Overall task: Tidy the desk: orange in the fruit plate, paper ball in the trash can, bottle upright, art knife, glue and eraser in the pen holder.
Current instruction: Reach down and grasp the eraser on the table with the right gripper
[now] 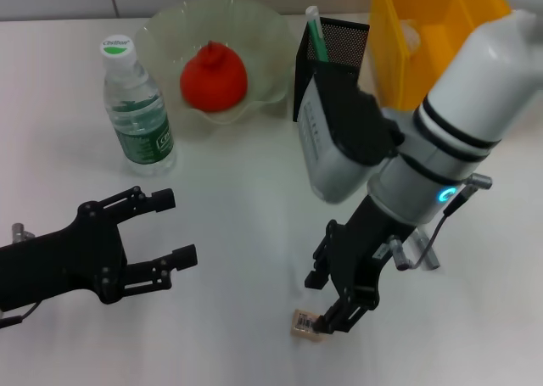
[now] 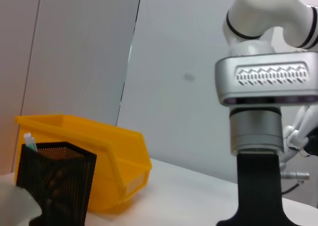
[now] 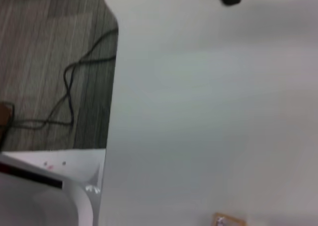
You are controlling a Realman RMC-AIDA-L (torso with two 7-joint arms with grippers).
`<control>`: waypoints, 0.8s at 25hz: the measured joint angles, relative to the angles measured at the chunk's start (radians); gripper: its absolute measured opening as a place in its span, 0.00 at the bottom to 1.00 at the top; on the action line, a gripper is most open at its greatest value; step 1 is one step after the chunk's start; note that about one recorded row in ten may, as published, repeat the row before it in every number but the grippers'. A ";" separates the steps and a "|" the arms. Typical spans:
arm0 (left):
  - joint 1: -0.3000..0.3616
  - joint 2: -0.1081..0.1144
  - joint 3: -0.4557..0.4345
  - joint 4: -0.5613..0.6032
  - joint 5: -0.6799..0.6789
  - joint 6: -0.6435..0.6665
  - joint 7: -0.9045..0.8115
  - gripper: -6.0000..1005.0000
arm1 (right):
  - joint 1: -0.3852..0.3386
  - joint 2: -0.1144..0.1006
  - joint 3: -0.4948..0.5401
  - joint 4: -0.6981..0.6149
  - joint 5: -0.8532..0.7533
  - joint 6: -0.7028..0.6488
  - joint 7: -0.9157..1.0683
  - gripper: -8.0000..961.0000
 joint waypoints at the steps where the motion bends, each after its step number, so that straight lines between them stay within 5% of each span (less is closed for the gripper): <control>1: 0.001 0.000 0.000 0.000 0.000 0.000 0.000 0.84 | -0.001 0.000 -0.020 0.000 0.004 0.008 -0.002 0.61; 20: 0.010 0.002 -0.005 0.000 0.001 -0.001 -0.010 0.84 | -0.013 0.003 -0.184 -0.006 0.065 0.127 -0.022 0.61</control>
